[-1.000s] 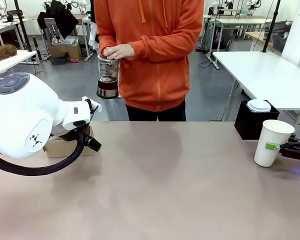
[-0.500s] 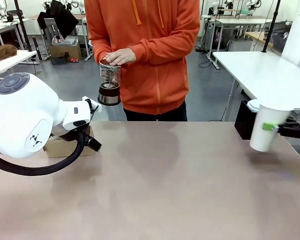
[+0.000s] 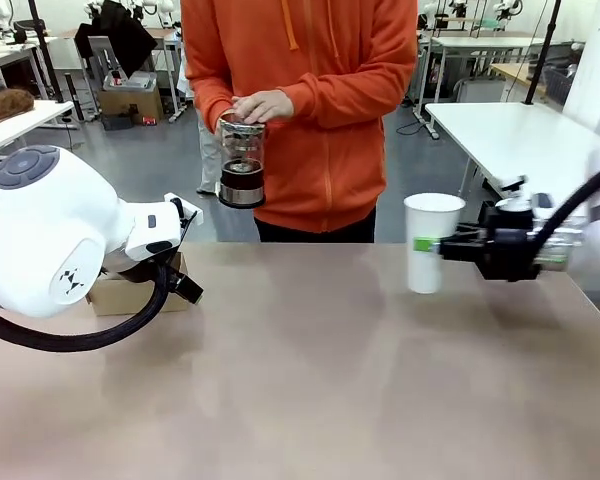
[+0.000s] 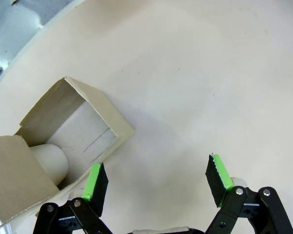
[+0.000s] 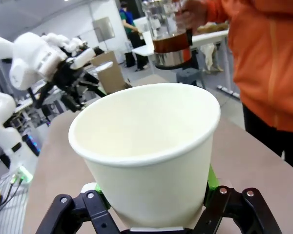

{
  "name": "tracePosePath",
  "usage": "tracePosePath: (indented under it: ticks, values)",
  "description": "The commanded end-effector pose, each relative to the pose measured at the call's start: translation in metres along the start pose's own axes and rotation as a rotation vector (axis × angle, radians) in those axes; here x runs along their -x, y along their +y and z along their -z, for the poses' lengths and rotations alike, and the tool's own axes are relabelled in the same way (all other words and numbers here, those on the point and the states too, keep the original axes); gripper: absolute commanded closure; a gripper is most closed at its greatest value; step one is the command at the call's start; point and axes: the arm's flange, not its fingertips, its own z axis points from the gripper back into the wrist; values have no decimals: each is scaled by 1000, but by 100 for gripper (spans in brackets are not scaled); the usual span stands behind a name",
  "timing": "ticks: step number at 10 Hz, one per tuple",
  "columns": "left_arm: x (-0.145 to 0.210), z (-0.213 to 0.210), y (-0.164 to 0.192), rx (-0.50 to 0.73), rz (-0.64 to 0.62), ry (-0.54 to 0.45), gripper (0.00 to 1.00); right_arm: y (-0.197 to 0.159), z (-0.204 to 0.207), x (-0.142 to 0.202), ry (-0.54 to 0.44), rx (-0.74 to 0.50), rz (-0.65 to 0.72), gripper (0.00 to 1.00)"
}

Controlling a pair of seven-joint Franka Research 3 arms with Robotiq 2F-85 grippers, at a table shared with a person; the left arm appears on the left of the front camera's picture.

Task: Pour a drink into a cup and package it in a carrier.
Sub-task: Pick up the 600 ml Paper Cup and place it in the middle top area of the table.

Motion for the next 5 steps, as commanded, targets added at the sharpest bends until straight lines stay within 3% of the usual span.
tracePosePath:
  ticks: [1, 5]
  values:
    - [0, 0, 0, 1, -1, -1, 0, -21, 28, 6, -46, 68, -50, 20]
    - [0, 0, 0, 1, -1, -1, 0, -52, 52, 10, -176, 154, -102, 20]
